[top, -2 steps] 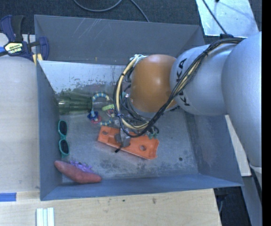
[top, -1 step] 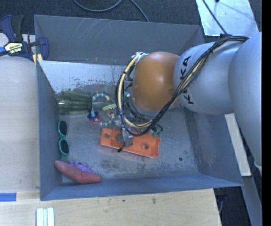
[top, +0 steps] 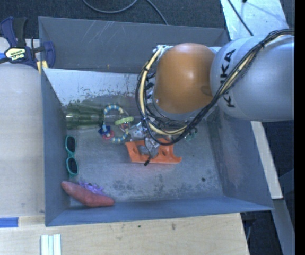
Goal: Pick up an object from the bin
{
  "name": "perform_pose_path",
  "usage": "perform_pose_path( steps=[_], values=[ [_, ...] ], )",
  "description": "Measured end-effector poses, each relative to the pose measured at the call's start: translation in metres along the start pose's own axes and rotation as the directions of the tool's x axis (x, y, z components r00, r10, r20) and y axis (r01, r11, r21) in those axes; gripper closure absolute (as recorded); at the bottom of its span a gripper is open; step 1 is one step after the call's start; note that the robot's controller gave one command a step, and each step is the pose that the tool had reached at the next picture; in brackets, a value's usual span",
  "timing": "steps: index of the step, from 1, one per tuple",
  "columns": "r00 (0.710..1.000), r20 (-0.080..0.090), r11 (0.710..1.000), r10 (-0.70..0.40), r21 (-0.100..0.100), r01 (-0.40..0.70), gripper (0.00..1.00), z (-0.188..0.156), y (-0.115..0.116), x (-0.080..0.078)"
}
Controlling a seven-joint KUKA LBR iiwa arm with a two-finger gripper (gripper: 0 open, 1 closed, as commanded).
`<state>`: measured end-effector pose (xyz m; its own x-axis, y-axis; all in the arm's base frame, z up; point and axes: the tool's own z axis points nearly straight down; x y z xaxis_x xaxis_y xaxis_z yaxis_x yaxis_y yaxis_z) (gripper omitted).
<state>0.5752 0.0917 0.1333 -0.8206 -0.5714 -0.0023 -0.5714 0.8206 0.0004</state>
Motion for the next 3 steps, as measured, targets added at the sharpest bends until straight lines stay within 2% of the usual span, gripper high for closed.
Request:
perform_pose_path(
  steps=[1,2,3],
  values=[
    [1.0,0.002,1.0,-0.02,-0.001,0.02,1.0,-0.06,-0.005,-0.023],
    [1.0,0.001,1.0,-0.019,-0.001,0.019,1.0,-0.06,-0.005,-0.023],
    [0.993,0.008,0.993,0.119,0.0,-0.119,1.0,-0.206,0.007,-0.028]
  ],
)
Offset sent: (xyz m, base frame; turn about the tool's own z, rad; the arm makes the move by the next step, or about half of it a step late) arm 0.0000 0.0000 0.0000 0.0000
